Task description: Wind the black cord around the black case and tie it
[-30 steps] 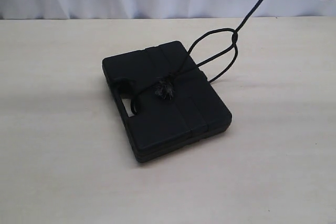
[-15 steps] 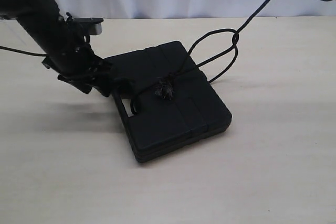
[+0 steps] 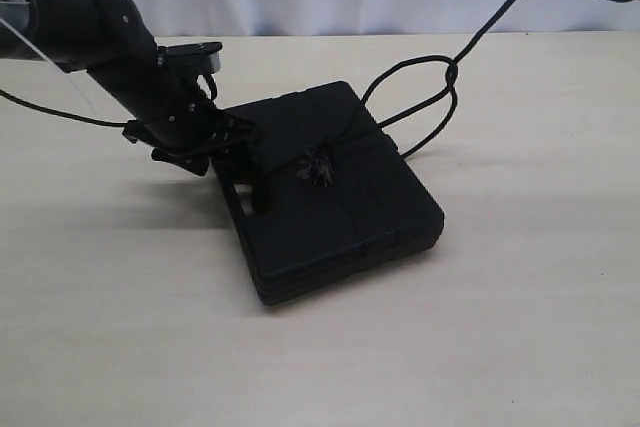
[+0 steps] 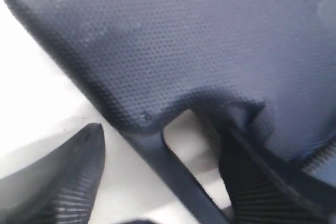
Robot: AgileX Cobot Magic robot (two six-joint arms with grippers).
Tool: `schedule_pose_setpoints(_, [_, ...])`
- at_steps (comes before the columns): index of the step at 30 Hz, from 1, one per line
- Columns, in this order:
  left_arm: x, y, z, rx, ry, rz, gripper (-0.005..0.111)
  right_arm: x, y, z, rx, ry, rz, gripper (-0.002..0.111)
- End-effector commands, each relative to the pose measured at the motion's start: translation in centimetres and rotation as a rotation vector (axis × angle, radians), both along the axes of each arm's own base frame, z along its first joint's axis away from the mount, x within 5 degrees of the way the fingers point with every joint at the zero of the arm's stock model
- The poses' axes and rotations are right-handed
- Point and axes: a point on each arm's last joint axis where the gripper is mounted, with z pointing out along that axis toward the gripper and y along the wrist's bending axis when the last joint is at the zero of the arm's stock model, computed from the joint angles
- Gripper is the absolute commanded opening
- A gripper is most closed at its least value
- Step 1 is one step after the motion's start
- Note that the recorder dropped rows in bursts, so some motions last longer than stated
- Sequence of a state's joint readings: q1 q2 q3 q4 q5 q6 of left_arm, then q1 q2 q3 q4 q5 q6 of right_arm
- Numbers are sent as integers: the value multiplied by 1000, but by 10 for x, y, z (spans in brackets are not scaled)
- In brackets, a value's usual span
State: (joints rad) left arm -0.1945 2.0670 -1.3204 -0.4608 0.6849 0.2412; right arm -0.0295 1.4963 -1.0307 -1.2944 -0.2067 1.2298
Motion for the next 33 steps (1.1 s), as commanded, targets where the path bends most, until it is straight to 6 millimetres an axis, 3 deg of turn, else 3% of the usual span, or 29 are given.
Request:
schedule_pose_setpoints(1, [-3,-5,-24,7,69,-4,60,-2,-1,2,-1,-6,1,4])
schedule_pose_setpoints(6, [-6,-7,-22,-3,123,-18,60,-2,-1,2,-1,-6,1,4])
schedule_pose_setpoints(10, [0,-5,-26,10,58,23,57,-3,-1,-1,0,2,1,4])
schedule_pose_setpoints(12, [1,-5,-29,16,41,32,46,-3,-1,-3,0,9,1,4])
schedule_pose_setpoints(17, [6,8,-22,26,15,52,1,-3,-5,-5,-6,25,-43,4])
schedule_pose_setpoints(21, [10,34,1,16,-29,110,0,-3,-13,-7,-41,44,-109,4])
schedule_pose_setpoints(25, [9,68,22,9,-48,183,0,-5,-34,-9,-53,56,-185,4])
schedule_pose_setpoints(28, [8,87,23,9,-25,220,0,-8,-55,-19,-31,89,-252,4])
schedule_pose_setpoints(33, [1,110,9,25,-31,300,0,-13,-89,-55,-2,199,-358,4])
